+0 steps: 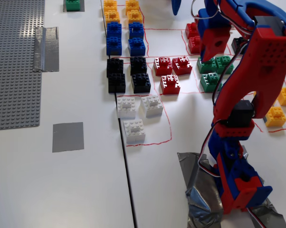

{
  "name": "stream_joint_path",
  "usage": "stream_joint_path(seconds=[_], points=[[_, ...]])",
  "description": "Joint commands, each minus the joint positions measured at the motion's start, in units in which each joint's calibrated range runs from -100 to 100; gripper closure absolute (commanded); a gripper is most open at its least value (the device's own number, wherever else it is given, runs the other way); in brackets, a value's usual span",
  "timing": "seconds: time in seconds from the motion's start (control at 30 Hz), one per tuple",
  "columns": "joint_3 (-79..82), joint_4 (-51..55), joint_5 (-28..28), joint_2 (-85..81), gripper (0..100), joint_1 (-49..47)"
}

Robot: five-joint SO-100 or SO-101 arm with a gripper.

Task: Grab the block and put it in the grey marker

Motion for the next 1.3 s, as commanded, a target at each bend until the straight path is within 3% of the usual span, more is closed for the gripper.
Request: stream_joint_path(seconds=[0.0, 0.2, 0.7, 0.9, 1.27], points=[[-4.4, 0.3, 0.1, -3.5, 100, 1.8], [-10.5, 8.8, 3.6, -3.7, 100, 5.5], [-23.3, 13.9, 15.7, -0.2, 100, 23.5], [-36.1, 20.2, 16.4, 8.2, 96, 24.2], [-42.5, 21.9, 20.0, 15.9, 82, 25.3]])
